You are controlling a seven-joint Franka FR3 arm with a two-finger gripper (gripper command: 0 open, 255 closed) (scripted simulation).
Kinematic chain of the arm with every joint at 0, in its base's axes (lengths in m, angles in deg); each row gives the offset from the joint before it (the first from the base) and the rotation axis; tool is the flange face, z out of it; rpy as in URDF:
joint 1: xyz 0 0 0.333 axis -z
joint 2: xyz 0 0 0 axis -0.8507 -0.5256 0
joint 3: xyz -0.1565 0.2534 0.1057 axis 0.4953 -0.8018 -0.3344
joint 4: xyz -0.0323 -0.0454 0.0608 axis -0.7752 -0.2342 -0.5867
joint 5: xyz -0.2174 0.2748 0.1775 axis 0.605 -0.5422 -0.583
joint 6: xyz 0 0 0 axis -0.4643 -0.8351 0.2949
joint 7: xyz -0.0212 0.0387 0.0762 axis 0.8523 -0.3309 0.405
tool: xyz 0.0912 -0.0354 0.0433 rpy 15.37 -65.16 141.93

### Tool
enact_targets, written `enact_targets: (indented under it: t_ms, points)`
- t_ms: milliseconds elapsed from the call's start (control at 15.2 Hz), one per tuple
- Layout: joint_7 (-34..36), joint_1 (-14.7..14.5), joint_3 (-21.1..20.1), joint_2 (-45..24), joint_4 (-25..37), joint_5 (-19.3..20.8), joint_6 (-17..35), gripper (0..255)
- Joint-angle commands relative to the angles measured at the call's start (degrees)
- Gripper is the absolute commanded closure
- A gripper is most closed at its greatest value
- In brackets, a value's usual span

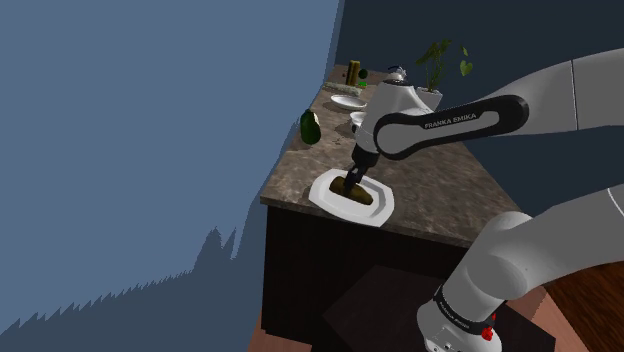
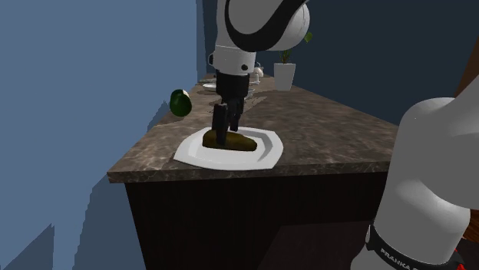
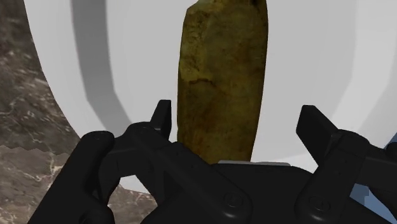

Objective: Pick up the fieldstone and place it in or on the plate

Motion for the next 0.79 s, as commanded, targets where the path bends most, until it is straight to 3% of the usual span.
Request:
enact_targets:
  t_ms: [0,198,726]
  points:
    - [-0.02,-0.02,0.05,1.27,1.06,0.0,-2.34,0]
    - [-0.05,-0.06,0.18,4.22,4.44,0.0,-8.65,0]
    - [-0.05,-0.06,0.19,4.22,4.44,0.01,-8.65,0]
